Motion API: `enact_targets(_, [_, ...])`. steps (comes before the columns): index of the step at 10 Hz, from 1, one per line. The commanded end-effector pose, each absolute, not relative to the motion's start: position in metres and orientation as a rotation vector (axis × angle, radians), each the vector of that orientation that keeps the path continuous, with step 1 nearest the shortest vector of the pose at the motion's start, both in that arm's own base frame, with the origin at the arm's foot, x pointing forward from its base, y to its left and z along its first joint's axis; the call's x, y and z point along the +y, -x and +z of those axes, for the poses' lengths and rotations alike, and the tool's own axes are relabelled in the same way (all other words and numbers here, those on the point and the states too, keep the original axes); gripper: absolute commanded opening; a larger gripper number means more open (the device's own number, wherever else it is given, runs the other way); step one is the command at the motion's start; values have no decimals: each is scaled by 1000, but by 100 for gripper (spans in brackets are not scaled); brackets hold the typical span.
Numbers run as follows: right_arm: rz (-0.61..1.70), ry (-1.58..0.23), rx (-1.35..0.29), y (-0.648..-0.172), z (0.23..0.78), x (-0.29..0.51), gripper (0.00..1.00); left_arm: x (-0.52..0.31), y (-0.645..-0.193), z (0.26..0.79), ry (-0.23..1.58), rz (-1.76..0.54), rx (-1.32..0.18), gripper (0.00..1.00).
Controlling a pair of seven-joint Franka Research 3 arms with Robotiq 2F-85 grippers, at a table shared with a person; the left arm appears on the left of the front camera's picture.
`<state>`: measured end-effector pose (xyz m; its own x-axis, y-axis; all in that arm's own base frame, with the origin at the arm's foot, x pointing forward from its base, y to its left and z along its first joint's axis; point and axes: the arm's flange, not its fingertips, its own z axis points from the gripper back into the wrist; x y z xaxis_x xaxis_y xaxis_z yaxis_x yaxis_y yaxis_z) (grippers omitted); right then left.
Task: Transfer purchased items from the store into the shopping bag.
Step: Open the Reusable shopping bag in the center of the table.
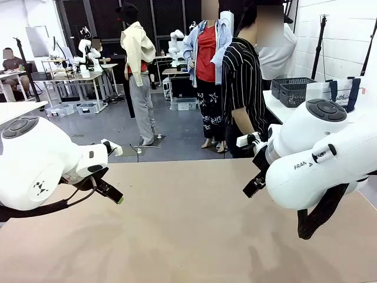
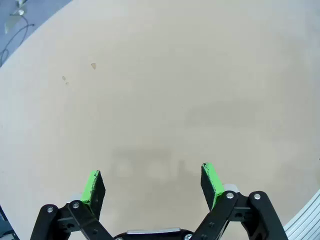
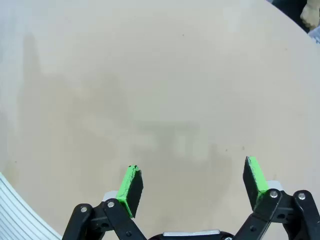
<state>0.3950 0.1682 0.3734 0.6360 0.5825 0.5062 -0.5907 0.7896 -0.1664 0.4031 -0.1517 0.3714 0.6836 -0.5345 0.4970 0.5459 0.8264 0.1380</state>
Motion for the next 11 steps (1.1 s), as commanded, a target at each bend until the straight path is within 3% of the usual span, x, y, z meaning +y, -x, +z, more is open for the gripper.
enact_targets(1, [670, -15, -573, -395, 373, 168, 100, -152, -403, 371, 22, -606, -550, 100])
enact_targets(9, [670, -15, -573, -395, 373, 168, 100, -153, -403, 371, 21, -609, -550, 100])
enact_targets(11, [712, -12, -618, -393, 393, 165, 100, -163, -389, 415, -147, -621, -702, 100])
